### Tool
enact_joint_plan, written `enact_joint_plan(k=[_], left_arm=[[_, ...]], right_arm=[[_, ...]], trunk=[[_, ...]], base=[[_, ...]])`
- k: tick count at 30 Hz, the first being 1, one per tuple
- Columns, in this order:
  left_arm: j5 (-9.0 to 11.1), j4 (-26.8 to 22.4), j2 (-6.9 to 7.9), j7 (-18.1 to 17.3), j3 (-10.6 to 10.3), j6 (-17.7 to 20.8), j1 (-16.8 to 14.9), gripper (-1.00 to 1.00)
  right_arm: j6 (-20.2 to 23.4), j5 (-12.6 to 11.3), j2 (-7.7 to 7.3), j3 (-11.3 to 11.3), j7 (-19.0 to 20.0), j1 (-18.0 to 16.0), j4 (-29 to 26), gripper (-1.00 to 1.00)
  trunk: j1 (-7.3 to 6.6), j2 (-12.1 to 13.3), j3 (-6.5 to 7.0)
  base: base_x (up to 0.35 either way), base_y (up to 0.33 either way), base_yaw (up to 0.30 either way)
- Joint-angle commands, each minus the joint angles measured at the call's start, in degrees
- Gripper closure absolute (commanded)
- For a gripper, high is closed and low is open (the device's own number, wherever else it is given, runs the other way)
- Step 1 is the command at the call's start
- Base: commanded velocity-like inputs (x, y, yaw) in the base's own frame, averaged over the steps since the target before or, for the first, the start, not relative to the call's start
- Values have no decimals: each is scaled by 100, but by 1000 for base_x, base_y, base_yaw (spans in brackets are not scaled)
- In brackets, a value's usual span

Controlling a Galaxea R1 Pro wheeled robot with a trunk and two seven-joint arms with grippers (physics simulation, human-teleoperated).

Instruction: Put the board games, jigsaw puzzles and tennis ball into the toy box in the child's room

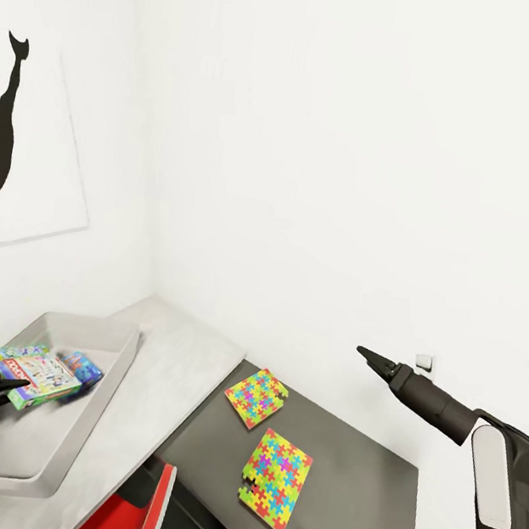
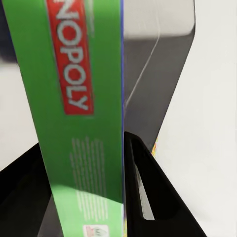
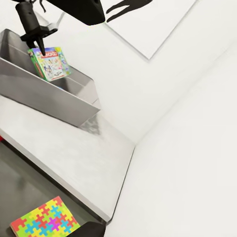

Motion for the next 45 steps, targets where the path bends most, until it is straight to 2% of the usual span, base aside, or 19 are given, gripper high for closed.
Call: enact_joint_plan(k=[1, 9, 36, 45], left_arm=[[-45, 9, -3, -3, 40, 26, -7, 100], [-43, 162, -10, 196, 46, 19, -9, 100], [-36, 431, -18, 253, 49, 17, -9, 100], [-43, 441, -21, 265, 110, 11, -9, 100]], right_arm=[[25, 26, 2, -7, 36, -7, 0, -100], [24, 28, 12, -7, 36, -7, 0, -100], [24, 23, -12, -7, 36, -7, 0, -100], [24, 20, -16, -7, 36, -7, 0, -100]], trunk=[[4, -13, -13], [4, -13, -13], [4, -13, -13], [4, -13, -13]], base=[[0, 0, 0], [0, 0, 0], [0, 0, 0], [0, 0, 0]])
